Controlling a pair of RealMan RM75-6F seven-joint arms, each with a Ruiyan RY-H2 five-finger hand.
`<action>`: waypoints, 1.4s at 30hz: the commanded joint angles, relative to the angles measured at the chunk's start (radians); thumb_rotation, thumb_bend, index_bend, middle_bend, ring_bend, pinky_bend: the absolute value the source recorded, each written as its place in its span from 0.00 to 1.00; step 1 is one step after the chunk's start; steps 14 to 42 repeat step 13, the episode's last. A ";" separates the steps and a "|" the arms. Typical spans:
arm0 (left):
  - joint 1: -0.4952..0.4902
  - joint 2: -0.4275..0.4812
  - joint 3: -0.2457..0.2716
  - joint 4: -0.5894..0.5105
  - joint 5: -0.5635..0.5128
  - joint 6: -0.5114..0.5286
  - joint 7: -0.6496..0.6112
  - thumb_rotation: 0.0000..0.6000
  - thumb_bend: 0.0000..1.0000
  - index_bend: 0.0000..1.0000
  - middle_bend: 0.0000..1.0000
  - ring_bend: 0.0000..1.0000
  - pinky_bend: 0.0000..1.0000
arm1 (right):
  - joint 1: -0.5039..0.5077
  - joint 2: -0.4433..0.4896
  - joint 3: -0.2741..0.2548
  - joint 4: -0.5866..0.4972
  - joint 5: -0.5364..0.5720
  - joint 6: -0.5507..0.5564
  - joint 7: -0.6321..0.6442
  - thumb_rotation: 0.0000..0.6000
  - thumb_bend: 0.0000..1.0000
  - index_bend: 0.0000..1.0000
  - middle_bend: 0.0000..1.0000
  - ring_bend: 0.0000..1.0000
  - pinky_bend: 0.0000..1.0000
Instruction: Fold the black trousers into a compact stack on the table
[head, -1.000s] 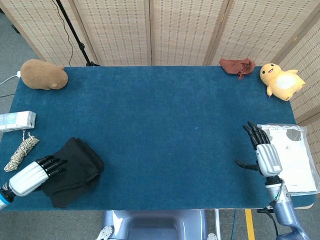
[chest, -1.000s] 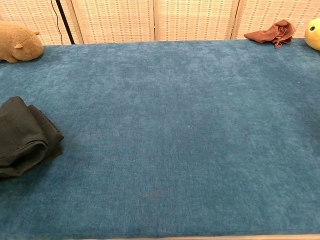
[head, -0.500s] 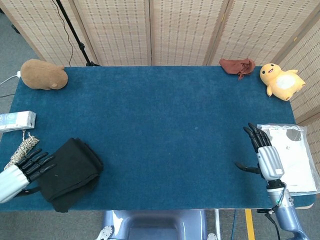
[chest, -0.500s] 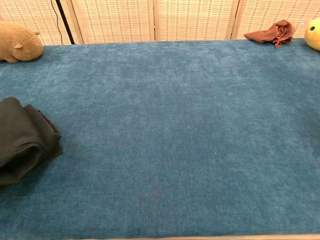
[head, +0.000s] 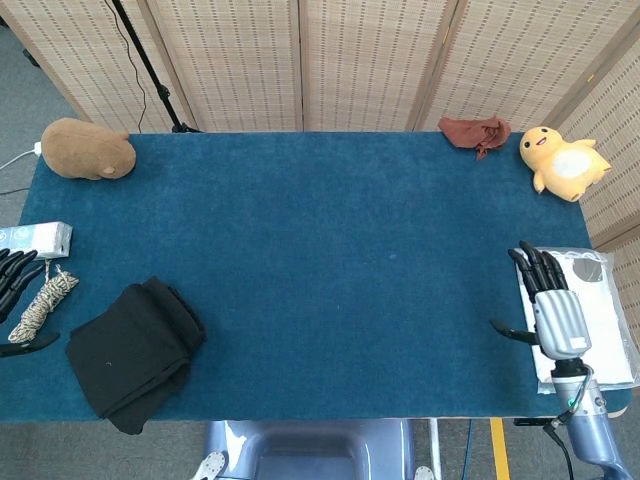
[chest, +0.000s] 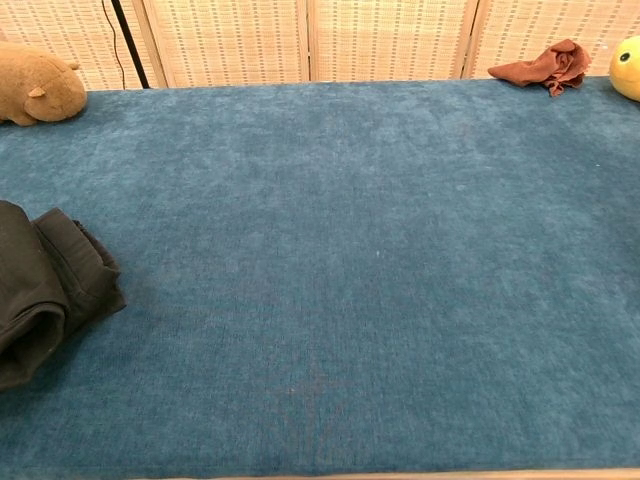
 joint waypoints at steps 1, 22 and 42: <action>-0.051 0.088 -0.007 -0.365 -0.085 -0.346 0.126 0.86 0.03 0.00 0.00 0.00 0.00 | -0.002 -0.021 0.013 0.043 0.013 0.014 -0.052 1.00 0.00 0.00 0.00 0.00 0.00; -0.080 0.245 -0.093 -0.859 -0.267 -0.563 0.344 1.00 0.03 0.00 0.00 0.00 0.00 | -0.008 -0.046 0.027 0.063 0.039 0.024 -0.105 1.00 0.00 0.00 0.00 0.00 0.00; -0.080 0.245 -0.093 -0.859 -0.267 -0.563 0.344 1.00 0.03 0.00 0.00 0.00 0.00 | -0.008 -0.046 0.027 0.063 0.039 0.024 -0.105 1.00 0.00 0.00 0.00 0.00 0.00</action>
